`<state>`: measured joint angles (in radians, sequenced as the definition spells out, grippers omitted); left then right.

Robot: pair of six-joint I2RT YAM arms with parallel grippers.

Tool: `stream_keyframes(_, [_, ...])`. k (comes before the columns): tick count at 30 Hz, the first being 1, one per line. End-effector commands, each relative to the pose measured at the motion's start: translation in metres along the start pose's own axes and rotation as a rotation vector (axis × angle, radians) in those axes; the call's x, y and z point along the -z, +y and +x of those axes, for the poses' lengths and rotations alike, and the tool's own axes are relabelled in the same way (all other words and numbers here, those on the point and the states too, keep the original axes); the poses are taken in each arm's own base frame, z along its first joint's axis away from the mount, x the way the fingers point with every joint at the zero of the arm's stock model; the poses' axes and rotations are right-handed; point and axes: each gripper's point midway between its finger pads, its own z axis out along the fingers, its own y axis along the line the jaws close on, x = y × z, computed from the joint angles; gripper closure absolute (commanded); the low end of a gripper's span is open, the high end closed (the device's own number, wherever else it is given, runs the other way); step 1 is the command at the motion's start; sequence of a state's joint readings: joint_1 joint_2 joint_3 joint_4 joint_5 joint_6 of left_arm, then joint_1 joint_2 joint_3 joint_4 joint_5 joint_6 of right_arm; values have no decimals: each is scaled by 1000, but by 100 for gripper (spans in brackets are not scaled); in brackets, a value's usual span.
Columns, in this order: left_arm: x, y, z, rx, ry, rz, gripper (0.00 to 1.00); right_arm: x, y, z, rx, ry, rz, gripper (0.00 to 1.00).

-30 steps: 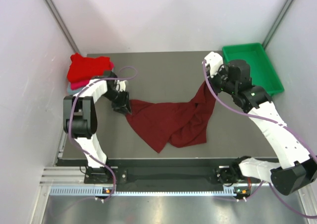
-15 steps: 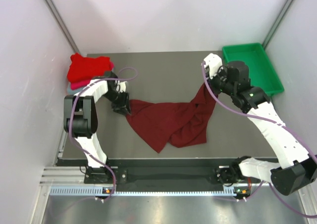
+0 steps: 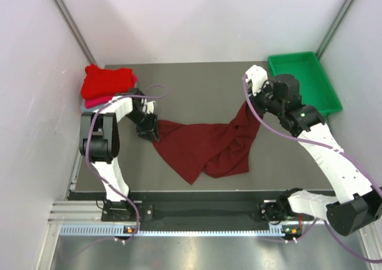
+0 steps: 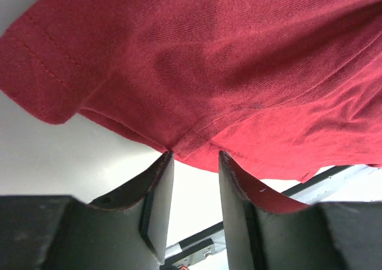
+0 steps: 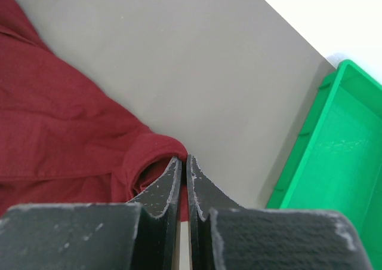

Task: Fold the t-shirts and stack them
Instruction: Flatten the tshirt out

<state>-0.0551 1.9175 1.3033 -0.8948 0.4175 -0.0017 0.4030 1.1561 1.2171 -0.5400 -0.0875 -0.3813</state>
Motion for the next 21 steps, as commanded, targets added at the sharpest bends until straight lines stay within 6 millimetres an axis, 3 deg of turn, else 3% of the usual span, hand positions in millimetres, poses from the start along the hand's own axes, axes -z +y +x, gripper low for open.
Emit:
stream_keyframes(1, [3,-2,-5,-15,-15,-2,60,9,-7,-13,7,-59,31,100])
stream_keyframes(7, [-1,-1,-7,-14,-14,3,66,5,-6,-13,7,-56,27,100])
stream_keyframes(13, [-1,-2,-9,-14,-14,9,63,4,-8,-14,7,-57,32,100])
stream_keyframes(16, [-1,-2,-10,-16,-18,6,66,4,-8,-15,7,-59,35,100])
stream_keyframes(18, [-1,-2,-11,-15,-19,8,75,3,-8,-15,7,-57,36,100])
stream_keyframes(21, [-1,-2,-14,-18,-26,9,100,2,-8,-16,4,-60,32,100])
